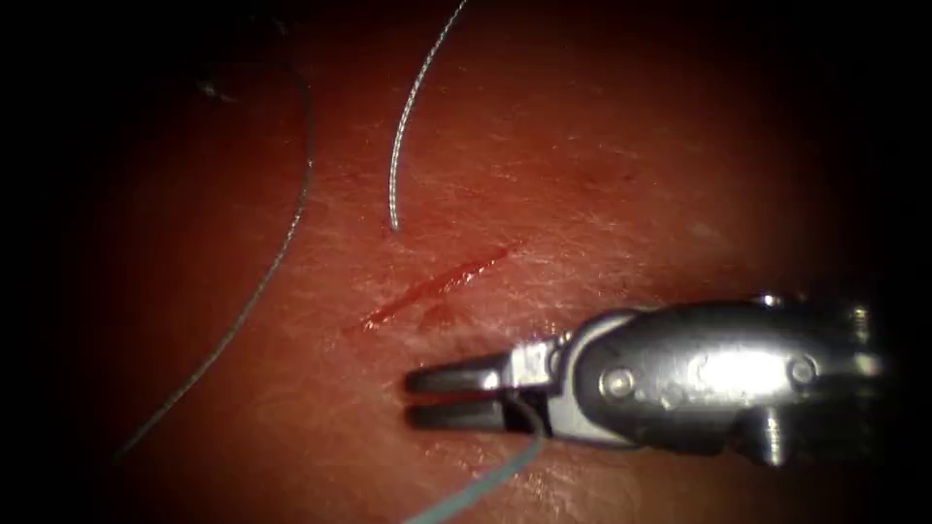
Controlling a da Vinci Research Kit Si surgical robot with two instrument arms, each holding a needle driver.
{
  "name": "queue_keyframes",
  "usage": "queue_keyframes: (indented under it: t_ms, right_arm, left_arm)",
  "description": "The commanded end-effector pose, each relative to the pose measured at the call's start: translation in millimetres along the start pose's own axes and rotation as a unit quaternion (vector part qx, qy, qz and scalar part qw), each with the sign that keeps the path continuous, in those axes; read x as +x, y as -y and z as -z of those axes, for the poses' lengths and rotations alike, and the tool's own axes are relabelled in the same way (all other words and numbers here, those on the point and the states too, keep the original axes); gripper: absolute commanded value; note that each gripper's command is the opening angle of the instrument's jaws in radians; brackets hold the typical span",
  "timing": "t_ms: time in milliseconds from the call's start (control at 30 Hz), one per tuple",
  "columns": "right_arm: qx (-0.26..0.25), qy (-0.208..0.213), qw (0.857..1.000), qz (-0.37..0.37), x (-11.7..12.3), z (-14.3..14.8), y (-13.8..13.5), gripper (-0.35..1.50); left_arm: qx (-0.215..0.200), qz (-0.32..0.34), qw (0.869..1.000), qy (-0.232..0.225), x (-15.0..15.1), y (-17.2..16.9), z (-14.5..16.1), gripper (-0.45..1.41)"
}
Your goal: Wound Closure
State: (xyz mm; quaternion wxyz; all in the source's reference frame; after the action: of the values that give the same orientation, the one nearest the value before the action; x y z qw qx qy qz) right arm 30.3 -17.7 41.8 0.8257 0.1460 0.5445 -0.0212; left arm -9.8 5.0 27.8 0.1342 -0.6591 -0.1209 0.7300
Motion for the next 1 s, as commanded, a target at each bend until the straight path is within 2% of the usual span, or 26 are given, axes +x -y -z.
queue_keyframes:
  t_ms: [33,333,700,800,1000]
  right_arm:
    - [0.002,0.000,1.000,-0.001,-0.2,-0.6,0.2,-0.35]
    - [0.013,0.010,1.000,0.000,0.5,-0.2,1.2,-0.35]
    - [0.045,0.015,0.999,0.017,2.7,2.8,6.9,-0.35]
    - [0.065,0.015,0.997,0.026,3.8,4.3,10.4,-0.35]
    - [0.097,0.006,0.995,0.024,4.7,5.3,12.4,-0.35]
  left_arm:
    - [-0.001,0.001,1.000,-0.001,-0.8,-0.3,-0.6,-0.45]
    - [-0.001,0.001,1.000,-0.001,-0.8,-0.3,-0.6,-0.45]
    - [-0.001,0.000,1.000,0.001,-0.9,-0.4,-0.9,-0.45]
    - [-0.001,0.000,1.000,0.001,-1.0,-0.5,-1.1,-0.45]
    - [-0.002,0.000,1.000,0.001,-1.1,-0.6,-1.3,-0.45]
